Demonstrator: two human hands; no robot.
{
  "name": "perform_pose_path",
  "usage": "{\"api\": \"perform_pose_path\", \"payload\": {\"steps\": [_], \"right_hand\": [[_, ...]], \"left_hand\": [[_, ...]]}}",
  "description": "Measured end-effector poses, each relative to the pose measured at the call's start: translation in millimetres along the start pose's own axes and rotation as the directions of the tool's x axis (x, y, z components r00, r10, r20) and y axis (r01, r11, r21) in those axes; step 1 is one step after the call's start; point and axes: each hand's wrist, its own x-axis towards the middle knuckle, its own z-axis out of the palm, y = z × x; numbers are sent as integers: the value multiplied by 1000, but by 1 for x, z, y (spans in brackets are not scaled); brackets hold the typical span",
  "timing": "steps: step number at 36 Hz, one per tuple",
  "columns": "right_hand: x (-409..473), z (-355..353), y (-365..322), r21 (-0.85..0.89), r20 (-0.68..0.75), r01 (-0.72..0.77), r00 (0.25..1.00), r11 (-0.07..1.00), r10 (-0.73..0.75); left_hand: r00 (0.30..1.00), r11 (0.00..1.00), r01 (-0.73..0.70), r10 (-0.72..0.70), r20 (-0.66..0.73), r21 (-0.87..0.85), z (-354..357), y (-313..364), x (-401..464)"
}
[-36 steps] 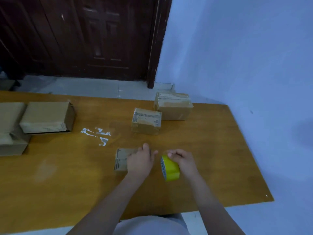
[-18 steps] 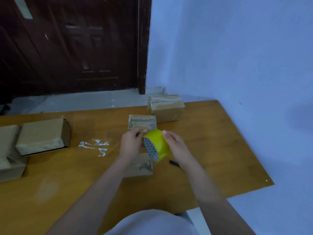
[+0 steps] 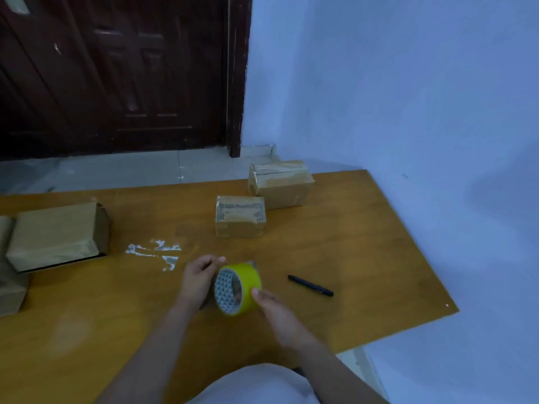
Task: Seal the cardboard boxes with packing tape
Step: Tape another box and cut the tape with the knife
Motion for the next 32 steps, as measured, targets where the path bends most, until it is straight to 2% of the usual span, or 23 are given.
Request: {"api": "perform_pose_path", "payload": {"steps": [5, 9, 11, 14, 20, 23, 25, 27, 29, 32], "right_hand": [[15, -28, 16, 8, -96, 6, 995, 1000, -5], [-15, -23, -25, -88, -61, 73, 995, 993, -79], [-21, -28, -35, -135, -31, 163, 985, 977, -169], [-23, -33, -44, -192, -20, 331, 940, 924, -341], [-25, -36, -60, -377, -120, 457, 838, 806, -532], [-27, -35, -62, -542, -179, 366, 829, 757, -529], [-28, -35, -57, -740, -222, 164, 856, 652, -467], [-27, -36, -46, -810, -302, -29, 877, 586, -374], [-25, -38, -36, -802, -326, -82, 890, 592, -318], [-23, -41, -29, -777, -289, -47, 913, 628, -289]], "left_hand": [[999, 999, -50, 50, -4, 19, 15, -1, -2], [1000, 998, -18, 19, -17, 63, 22, 1, -1], [1000, 994, -16, 16, -1, 106, 22, 4, 1], [995, 966, -100, 94, 37, 239, 24, 14, 6], [965, 884, -260, 245, 88, 388, 43, 43, 25], [954, 860, -289, 297, 48, 422, 47, 45, 38], [962, 872, -252, 273, 11, 419, 44, 44, 47], [969, 861, -228, 245, 24, 455, 44, 38, 51], [976, 858, -206, 212, 41, 471, 47, 28, 49], [989, 889, -139, 146, 17, 437, 48, 11, 47]]}}
